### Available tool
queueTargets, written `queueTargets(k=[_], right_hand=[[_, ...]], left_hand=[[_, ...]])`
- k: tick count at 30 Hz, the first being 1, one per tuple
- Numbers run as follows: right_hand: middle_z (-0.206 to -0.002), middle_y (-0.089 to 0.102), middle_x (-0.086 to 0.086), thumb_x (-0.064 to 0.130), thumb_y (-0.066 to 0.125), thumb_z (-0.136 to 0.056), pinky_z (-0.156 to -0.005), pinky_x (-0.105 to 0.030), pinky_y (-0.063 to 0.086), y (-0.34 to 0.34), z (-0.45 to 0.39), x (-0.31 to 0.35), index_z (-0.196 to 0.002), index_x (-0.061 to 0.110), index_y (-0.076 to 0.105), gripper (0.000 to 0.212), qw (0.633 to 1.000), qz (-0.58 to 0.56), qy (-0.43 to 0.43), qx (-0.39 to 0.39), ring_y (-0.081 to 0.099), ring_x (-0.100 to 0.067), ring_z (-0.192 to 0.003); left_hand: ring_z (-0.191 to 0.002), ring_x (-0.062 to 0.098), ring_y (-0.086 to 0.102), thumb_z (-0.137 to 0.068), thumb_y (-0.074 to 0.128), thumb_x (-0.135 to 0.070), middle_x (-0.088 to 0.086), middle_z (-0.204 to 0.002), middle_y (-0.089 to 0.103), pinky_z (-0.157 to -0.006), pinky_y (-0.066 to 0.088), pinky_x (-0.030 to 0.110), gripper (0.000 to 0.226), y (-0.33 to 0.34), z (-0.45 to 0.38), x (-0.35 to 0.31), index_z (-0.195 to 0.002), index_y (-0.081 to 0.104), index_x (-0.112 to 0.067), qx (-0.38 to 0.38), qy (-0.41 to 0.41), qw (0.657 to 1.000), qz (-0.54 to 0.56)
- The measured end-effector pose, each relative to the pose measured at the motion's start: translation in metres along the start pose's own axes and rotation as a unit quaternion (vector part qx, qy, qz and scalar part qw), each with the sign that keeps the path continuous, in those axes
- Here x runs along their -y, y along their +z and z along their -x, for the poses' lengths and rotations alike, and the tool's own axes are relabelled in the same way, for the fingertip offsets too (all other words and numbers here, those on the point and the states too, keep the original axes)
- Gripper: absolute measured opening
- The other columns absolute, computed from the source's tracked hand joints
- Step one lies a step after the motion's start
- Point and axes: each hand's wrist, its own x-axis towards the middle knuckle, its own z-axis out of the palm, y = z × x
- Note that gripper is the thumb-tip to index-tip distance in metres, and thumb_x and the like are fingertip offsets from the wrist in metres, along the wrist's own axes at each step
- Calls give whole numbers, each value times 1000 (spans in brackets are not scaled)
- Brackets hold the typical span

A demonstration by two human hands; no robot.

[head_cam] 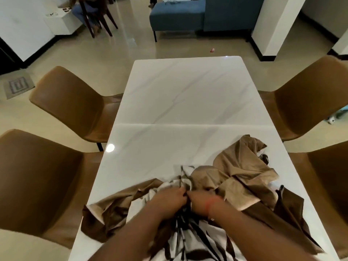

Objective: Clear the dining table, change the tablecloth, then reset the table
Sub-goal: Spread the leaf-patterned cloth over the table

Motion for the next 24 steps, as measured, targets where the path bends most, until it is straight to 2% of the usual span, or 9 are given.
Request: queueTargets(k=[1, 3, 6, 9, 12, 15, 18, 21, 24], right_hand=[[-134, 58, -16, 16, 47, -99, -101, -36, 43, -32, -13, -5, -132, 10, 54, 35, 1000, -14, 7, -20, 57, -32, -118], [-142, 51, -18, 19, 50, -98, -107, -36, 40, -110, -40, -25, -138, 12, 51, 41, 974, -84, 66, -201, 52, -33, -127], [-163, 9, -17, 28, 62, -90, -117, -49, 28, -208, -58, -54, -157, 19, 14, 83, 899, -129, 98, -407, 21, -40, -146], [-165, -13, -9, 29, 59, -94, -119, -51, 18, -218, -49, -61, -158, 23, -1, 88, 888, -87, 111, -438, 2, -35, -152], [-166, 3, -6, 36, 54, -97, -123, -49, 14, -157, -41, -71, -158, 21, 13, 75, 891, -37, 92, -444, 7, -28, -152], [-161, 25, -2, 43, 46, -98, -120, -48, 25, -70, -30, -85, -152, 24, 32, 59, 909, -28, 69, -409, 23, -23, -148], [-143, 48, -2, 60, 40, -94, -114, -46, 33, 9, -2, -86, -140, 25, 49, 58, 916, 38, 59, -395, 43, -22, -132], [-129, 55, -1, 64, 58, -83, -99, -46, 48, 66, 27, -77, -137, 25, 53, 67, 921, 35, 90, -378, 54, -24, -117], [-109, 63, -3, 19, 68, -73, -81, -40, 54, 86, 30, -85, -122, 22, 64, 49, 931, 16, 90, -353, 62, -27, -97]], left_hand=[[-96, 41, 60, -87, 42, -22, 19, -105, 60, -75, 55, 47, 32, -4, -20, 22, -101, 66, -6, -70, 2, 998, -2], [-109, 47, 58, -84, 48, -21, 25, -119, 59, -91, 52, 53, 43, -40, -59, 64, -121, 62, -4, -228, -72, 971, 8], [-149, 46, 10, -80, 62, -28, 20, -162, 10, -118, 18, 60, 90, -128, -99, 112, -157, 17, -14, -325, -272, 905, 25], [-152, 39, -5, -86, 53, -39, 14, -165, -7, -118, 13, 61, 91, -139, -98, 124, -159, 2, -20, -327, -312, 890, 53], [-150, 38, 14, -91, 48, -37, 17, -162, 14, -119, 21, 58, 75, -85, -59, 106, -156, 18, -16, -264, -296, 917, 45], [-120, 34, 52, -91, 50, -37, 11, -133, 50, -102, 41, 49, 46, -20, -11, 79, -132, 52, -16, -265, -284, 921, 41], [-104, 28, 55, -87, 53, -51, 5, -119, 54, -86, 47, 44, 49, 29, 24, 43, -124, 57, -21, -241, -326, 911, 79], [-105, 31, 55, -79, 68, -56, 12, -120, 54, -84, 50, 46, 70, 54, 40, 13, -133, 54, -14, -183, -453, 855, 172], [-102, 32, 60, -88, 69, -30, 10, -107, 63, -83, 48, 39, 41, 38, 38, -4, -122, 60, -8, -209, -488, 780, 331]])
